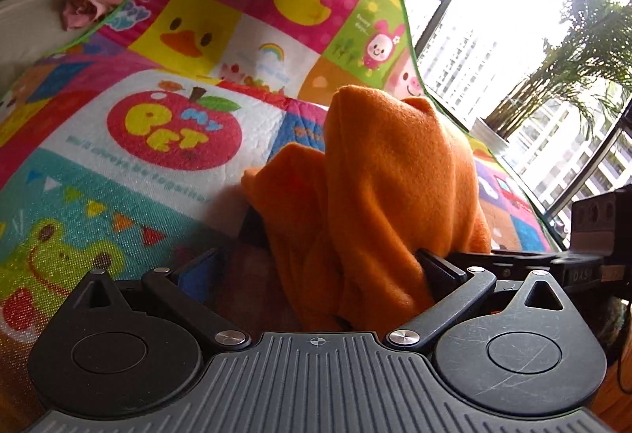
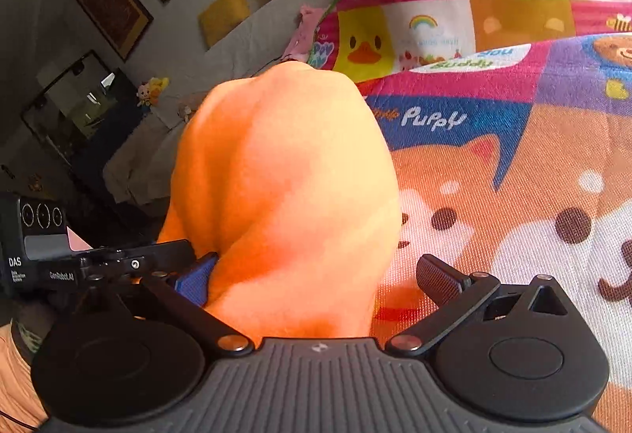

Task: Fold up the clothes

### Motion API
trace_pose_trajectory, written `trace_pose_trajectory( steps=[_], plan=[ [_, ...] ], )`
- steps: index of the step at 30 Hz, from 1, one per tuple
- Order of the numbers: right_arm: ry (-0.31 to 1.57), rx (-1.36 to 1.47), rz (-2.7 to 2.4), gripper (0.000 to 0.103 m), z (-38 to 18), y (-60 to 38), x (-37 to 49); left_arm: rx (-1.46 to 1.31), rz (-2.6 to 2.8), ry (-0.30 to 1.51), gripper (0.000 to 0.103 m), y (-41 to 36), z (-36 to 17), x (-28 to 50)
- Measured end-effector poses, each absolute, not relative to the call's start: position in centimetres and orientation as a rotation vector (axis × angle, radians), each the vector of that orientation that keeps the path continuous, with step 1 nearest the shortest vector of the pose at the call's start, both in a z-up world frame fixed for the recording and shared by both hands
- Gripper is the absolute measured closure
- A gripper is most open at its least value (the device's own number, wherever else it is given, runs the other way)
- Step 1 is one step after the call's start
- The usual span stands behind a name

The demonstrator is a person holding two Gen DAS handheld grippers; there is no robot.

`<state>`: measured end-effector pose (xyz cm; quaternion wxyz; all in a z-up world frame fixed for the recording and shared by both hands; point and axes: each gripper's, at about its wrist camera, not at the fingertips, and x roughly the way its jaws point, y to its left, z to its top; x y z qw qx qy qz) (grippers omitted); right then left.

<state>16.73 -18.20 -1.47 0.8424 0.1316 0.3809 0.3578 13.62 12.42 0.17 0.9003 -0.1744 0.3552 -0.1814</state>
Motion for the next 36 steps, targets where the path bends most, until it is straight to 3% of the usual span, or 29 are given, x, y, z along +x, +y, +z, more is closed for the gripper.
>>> trace_pose_trajectory(
  steps=[4,10,16,28,36],
  plan=[
    [0.791,0.228,0.788,0.0,-1.1,-16.9,15.8,-0.536,-0.418,0.698,0.0,13.5,1.4,15.5],
    [0.791,0.226,0.8,0.0,-0.3,-17.6,14.2,-0.53,-0.43,0.701,0.0,11.0,1.2,20.0],
    [0.826,0.216,0.767,0.0,-0.8,-18.3,12.8,-0.361,-0.392,0.645,0.004,8.4,1.9,19.8],
    [0.613,-0.011,0.842,0.001,0.4,-13.4,17.2,-0.351,-0.312,0.597,0.011,11.8,2.1,20.2],
    [0.484,-0.184,0.765,0.01,1.8,-9.1,21.6,-0.33,-0.221,0.569,0.016,14.5,2.9,22.6]
  ],
)
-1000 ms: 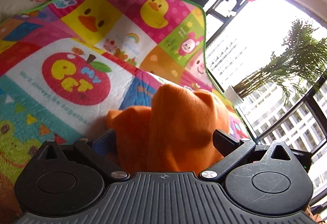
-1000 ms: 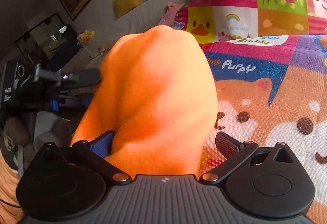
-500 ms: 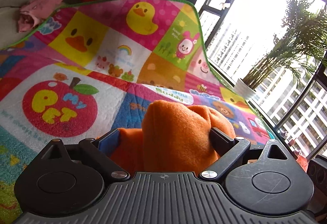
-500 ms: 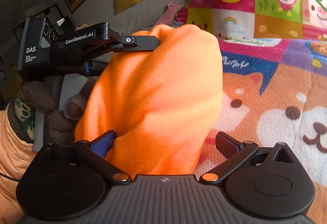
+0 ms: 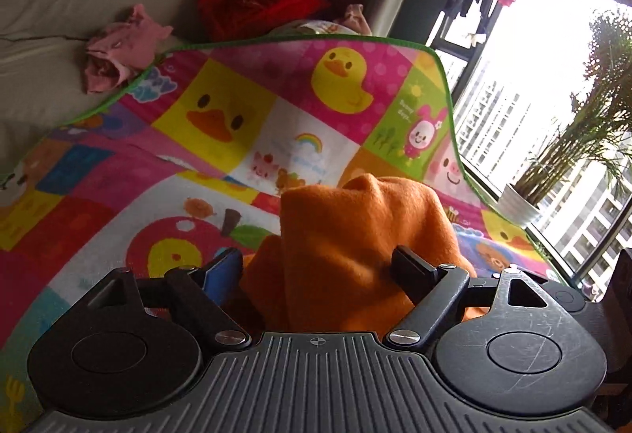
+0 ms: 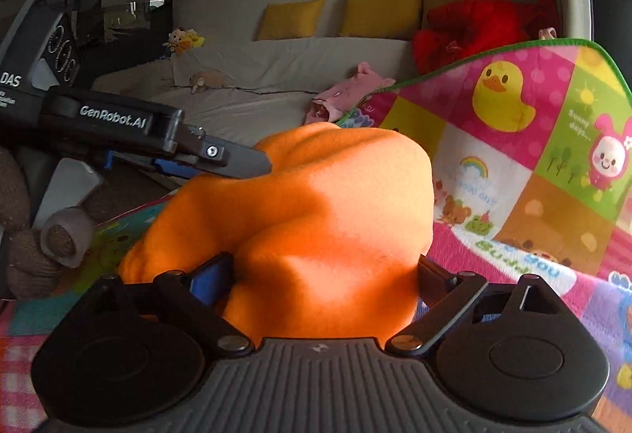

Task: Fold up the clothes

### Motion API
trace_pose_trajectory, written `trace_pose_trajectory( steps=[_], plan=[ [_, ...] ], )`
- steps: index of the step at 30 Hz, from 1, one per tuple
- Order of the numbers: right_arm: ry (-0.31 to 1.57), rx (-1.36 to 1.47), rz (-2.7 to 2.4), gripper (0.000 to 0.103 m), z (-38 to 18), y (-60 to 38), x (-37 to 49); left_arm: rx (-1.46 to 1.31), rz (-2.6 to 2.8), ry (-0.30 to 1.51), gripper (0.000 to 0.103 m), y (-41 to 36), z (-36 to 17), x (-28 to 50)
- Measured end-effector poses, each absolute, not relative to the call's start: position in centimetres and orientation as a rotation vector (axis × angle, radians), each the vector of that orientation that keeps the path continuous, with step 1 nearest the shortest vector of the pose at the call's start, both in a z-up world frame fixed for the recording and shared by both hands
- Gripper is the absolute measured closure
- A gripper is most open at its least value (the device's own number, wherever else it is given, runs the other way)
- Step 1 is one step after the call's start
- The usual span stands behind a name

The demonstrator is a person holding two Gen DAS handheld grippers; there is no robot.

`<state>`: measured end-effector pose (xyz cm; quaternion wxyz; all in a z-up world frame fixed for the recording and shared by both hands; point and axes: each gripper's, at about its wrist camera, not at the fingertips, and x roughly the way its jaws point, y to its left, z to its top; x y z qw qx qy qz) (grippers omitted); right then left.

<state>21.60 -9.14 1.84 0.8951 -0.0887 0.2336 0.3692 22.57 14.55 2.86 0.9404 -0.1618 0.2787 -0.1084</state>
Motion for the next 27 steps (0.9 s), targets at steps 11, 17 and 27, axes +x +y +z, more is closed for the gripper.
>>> trace_pose_trajectory(
  steps=[11,17,27],
  plan=[
    [0.527,-0.145,0.771,0.01,1.7,-9.4,21.3,-0.35,-0.224,0.582,0.014,15.4,1.5,23.3],
    [0.496,-0.17,0.801,0.005,1.9,-10.3,18.9,-0.339,-0.208,0.585,0.012,15.5,1.1,22.8],
    [0.472,-0.315,0.753,0.005,1.3,-8.6,17.9,-0.313,-0.154,0.506,0.012,16.7,3.6,20.0]
  ],
)
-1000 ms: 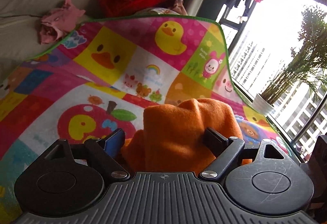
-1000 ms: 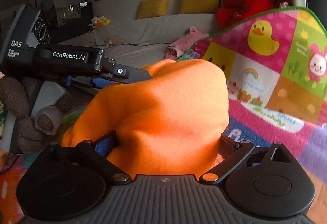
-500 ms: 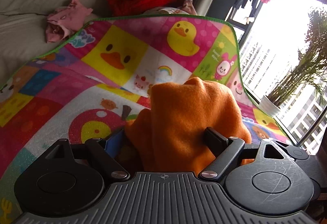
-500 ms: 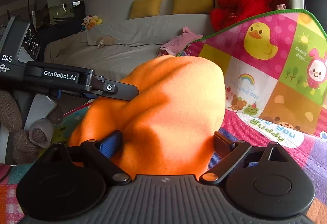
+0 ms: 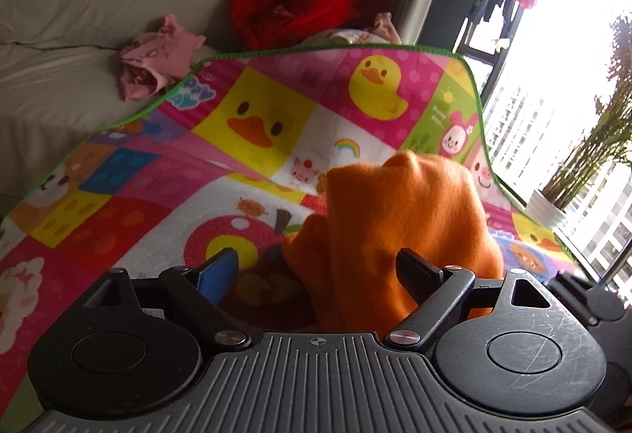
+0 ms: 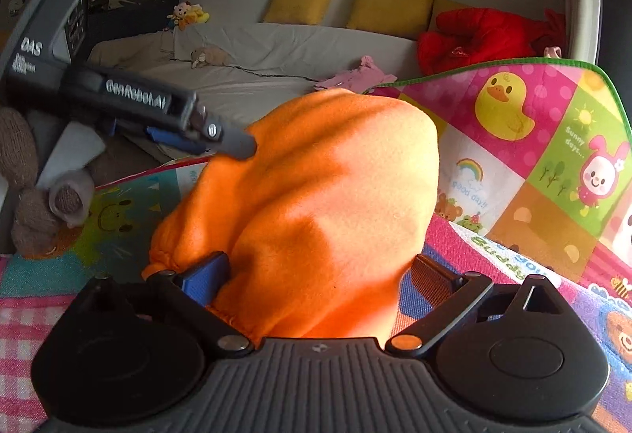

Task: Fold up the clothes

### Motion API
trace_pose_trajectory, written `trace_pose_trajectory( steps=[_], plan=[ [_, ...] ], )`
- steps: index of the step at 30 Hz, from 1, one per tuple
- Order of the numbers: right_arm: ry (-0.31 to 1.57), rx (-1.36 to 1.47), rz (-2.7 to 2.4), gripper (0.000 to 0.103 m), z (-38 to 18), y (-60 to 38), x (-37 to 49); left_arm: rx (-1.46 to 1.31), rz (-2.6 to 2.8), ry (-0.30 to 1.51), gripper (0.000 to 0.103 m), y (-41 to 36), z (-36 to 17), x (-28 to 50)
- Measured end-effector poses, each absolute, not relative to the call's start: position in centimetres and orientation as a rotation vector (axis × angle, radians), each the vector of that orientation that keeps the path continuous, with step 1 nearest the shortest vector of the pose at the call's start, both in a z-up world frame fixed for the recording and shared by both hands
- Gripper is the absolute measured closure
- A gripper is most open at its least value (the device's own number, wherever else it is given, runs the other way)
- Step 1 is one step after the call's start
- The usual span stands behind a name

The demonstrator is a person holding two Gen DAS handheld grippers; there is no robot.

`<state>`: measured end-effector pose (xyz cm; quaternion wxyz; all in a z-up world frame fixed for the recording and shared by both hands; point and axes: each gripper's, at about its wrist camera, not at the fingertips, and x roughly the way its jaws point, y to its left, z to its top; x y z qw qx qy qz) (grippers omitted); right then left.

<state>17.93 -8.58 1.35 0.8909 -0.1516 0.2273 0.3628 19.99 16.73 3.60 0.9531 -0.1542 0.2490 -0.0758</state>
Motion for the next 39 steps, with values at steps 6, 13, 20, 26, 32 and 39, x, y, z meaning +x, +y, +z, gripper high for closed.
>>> trace_pose_trajectory(
  steps=[6,13,20,26,32,39],
  plan=[
    [0.437,-0.389,0.77,0.005,1.4,-7.8,17.1,-0.387,-0.435,0.465,0.01,13.8,6.3,23.1],
    [0.367,-0.305,0.803,0.0,4.6,-11.0,16.1,-0.242,-0.345,0.59,0.01,10.7,3.0,26.1],
    [0.423,-0.386,0.653,0.0,0.9,-10.2,19.2,-0.23,-0.344,0.614,0.01,11.0,2.0,26.4],
    [0.444,-0.372,0.612,0.0,0.5,-10.2,19.6,-0.292,-0.351,0.629,0.006,11.7,0.5,27.3],
    [0.45,-0.34,0.61,0.0,1.9,-10.5,18.4,-0.315,-0.334,0.605,0.007,12.4,2.6,25.3],
    [0.445,-0.287,0.586,0.0,2.5,-12.3,16.7,-0.31,-0.288,0.591,0.007,13.5,3.9,20.2]
  ],
)
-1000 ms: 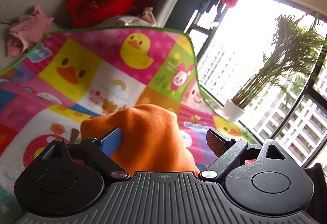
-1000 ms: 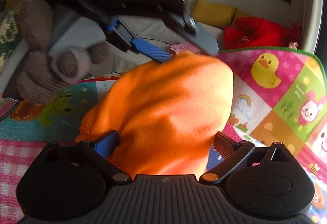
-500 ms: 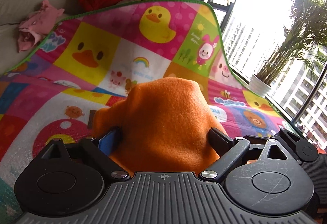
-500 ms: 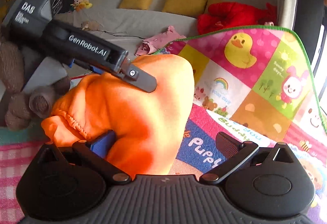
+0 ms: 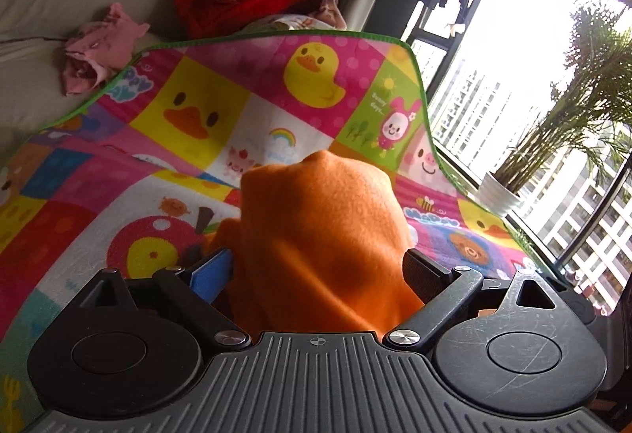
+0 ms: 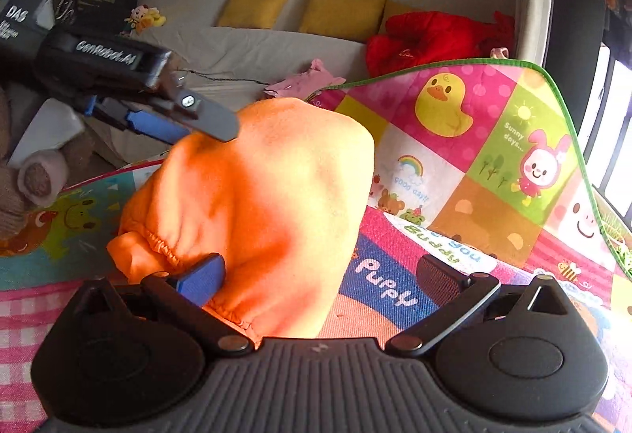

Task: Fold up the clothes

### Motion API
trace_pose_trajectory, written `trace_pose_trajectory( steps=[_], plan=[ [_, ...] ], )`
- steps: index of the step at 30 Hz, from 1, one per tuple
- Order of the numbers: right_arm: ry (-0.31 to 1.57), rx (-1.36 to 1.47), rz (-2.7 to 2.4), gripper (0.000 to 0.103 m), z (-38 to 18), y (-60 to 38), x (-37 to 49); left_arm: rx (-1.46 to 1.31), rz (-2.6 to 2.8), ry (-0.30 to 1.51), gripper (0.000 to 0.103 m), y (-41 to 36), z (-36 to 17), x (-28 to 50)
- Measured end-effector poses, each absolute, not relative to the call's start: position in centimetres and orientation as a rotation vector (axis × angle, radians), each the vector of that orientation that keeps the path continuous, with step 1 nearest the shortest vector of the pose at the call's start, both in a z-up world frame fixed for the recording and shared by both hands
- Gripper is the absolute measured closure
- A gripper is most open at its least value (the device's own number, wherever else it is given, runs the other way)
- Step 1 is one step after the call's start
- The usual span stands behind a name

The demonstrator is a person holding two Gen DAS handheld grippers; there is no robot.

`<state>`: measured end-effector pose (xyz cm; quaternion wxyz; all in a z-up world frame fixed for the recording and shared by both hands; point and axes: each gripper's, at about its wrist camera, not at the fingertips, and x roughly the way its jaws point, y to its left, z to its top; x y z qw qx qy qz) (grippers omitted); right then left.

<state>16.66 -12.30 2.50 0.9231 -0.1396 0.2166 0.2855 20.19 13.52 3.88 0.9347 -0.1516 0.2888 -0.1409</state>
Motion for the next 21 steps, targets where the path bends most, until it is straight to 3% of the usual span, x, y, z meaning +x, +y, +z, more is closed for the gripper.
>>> trace_pose_trajectory(
  steps=[14,21],
  plan=[
    [0.499,-0.108,0.548,0.0,2.5,-15.0,14.9,-0.231,-0.068,0.671,0.002,13.3,0.3,16.5],
    [0.572,-0.13,0.496,0.0,2.0,-10.2,21.0,-0.218,-0.046,0.673,0.002,13.2,0.0,17.0]
  ],
)
